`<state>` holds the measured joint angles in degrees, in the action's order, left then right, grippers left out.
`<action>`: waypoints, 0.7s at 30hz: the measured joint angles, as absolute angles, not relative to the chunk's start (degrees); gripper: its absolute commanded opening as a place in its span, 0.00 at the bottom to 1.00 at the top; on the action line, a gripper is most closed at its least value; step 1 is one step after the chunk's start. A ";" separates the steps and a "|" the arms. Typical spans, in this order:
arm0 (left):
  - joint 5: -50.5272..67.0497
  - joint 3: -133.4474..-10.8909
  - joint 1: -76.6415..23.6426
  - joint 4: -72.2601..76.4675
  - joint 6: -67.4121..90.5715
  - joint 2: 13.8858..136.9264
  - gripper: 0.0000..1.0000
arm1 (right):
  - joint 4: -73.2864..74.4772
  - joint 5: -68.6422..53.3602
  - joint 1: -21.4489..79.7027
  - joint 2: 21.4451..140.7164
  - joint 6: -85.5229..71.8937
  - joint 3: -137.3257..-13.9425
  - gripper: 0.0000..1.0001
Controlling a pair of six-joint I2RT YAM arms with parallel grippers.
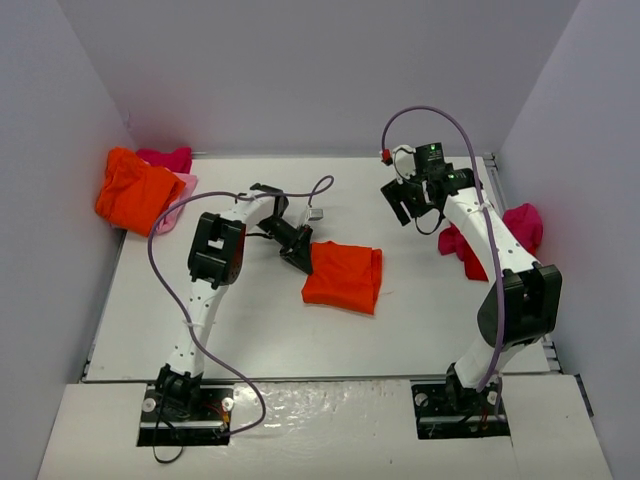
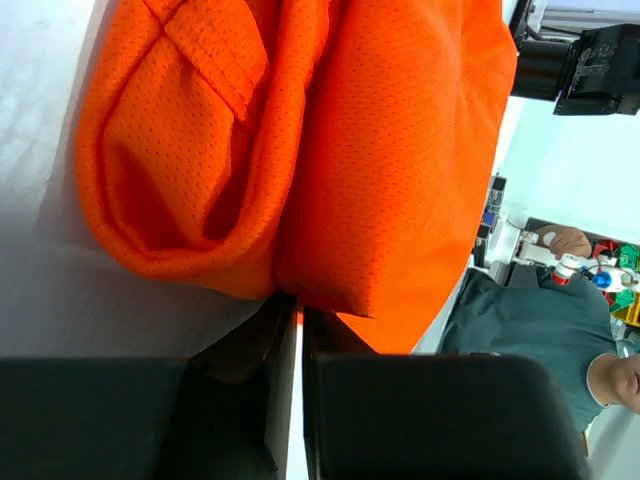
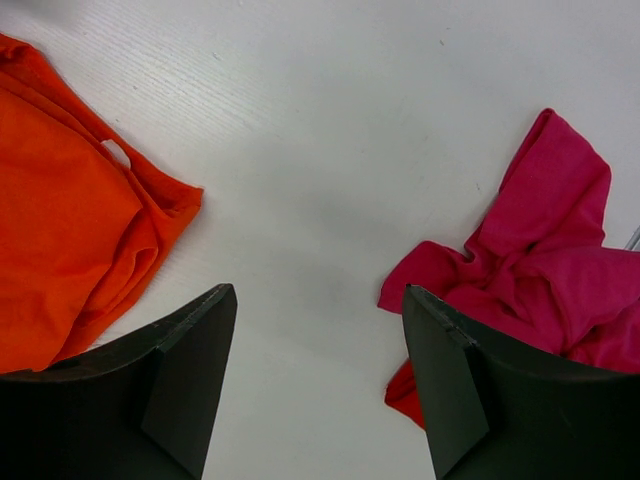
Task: Fold and stack the t-shirts
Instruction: Neatly place the folded tshirt to the corner
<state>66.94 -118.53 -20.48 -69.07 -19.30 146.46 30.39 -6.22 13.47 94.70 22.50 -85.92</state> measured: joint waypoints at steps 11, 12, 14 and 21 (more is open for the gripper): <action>60.22 -118.37 -21.36 -64.51 -14.49 143.46 0.00 | 30.13 -6.35 13.47 94.70 22.50 -84.73 0.64; 58.96 -118.37 -21.26 -63.91 -14.48 142.79 0.00 | 30.13 -6.35 13.47 94.70 22.50 -84.73 0.64; 57.04 -118.37 -20.66 -63.24 -14.52 141.66 0.00 | 30.13 -6.35 13.47 94.70 22.50 -84.73 0.64; 49.57 -122.70 -13.68 -64.94 -15.16 140.04 0.00 | 30.13 -6.33 13.47 94.70 22.52 -84.73 0.64</action>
<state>49.57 -122.70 -13.68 -64.94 -15.16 140.04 30.13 -6.33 13.47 94.70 22.52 -84.73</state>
